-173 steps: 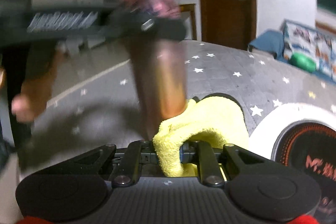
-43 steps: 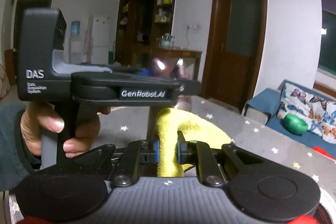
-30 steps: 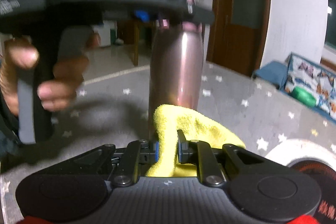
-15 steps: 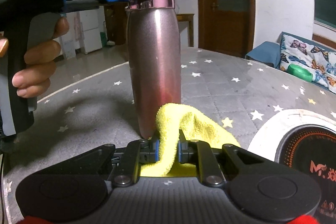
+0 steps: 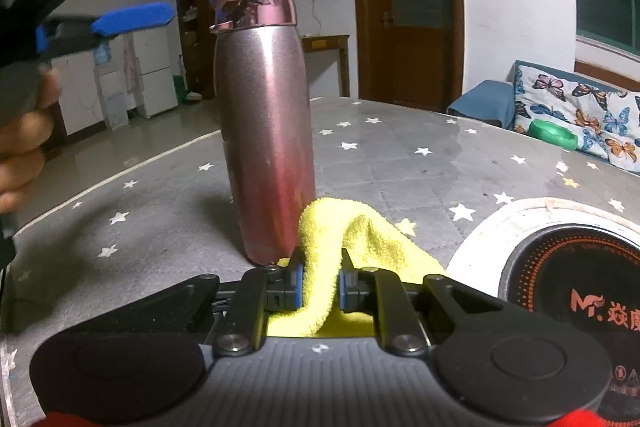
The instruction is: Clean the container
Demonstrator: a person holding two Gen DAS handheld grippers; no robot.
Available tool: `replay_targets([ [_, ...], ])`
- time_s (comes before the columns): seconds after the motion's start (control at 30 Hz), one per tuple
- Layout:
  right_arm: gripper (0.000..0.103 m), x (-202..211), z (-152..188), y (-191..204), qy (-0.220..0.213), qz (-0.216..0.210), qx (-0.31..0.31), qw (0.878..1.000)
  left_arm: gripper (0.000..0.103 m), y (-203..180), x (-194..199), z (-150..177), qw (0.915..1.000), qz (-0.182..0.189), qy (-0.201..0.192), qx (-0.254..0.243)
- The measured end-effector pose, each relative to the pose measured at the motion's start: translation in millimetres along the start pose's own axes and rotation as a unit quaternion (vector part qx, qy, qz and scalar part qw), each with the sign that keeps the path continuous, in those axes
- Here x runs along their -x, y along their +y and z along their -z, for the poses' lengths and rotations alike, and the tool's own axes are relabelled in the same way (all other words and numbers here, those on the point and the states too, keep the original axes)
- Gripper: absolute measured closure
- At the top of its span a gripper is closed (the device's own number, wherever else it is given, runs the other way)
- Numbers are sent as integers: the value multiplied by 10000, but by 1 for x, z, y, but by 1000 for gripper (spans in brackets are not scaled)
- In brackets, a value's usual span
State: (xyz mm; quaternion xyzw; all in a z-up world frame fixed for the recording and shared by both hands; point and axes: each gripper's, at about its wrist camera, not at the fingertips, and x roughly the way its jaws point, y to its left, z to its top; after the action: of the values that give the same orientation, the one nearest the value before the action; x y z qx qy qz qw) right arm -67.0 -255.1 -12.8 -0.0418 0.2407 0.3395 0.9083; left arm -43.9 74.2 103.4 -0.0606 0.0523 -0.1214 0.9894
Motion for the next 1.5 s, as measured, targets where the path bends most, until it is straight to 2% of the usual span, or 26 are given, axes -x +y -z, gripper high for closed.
replay_targets([
  [0.27, 89, 2, 2, -7, -76, 193, -95, 9997, 0, 13, 11, 20, 9981, -452, 340, 257],
  [0.5, 89, 1, 4, -12, -160, 393, -282, 9987, 0, 14, 3, 42, 9904, -857, 1014, 387],
  [0.67, 89, 2, 6, -16, -195, 636, -365, 9971, 0, 6, -10, 52, 9817, -1079, 1526, 354],
  [0.83, 89, 5, 8, -21, -215, 705, -487, 9961, 0, -5, -21, 61, 9725, -1209, 1971, 272],
  [0.97, 89, 4, 8, -20, -177, 711, -449, 9963, 0, -6, -26, 66, 9658, -1315, 2203, 384],
  [1.17, 89, 2, 7, -13, -114, 796, -245, 9965, 0, -2, -36, 74, 9496, -1450, 2694, 682],
  [1.33, 89, 0, 7, -11, -104, 842, -171, 9962, 0, -4, -42, 79, 9385, -1604, 2982, 679],
  [1.5, 89, -1, 7, -13, -91, 835, -136, 9964, 0, -14, -44, 81, 9342, -1610, 3138, 532],
])
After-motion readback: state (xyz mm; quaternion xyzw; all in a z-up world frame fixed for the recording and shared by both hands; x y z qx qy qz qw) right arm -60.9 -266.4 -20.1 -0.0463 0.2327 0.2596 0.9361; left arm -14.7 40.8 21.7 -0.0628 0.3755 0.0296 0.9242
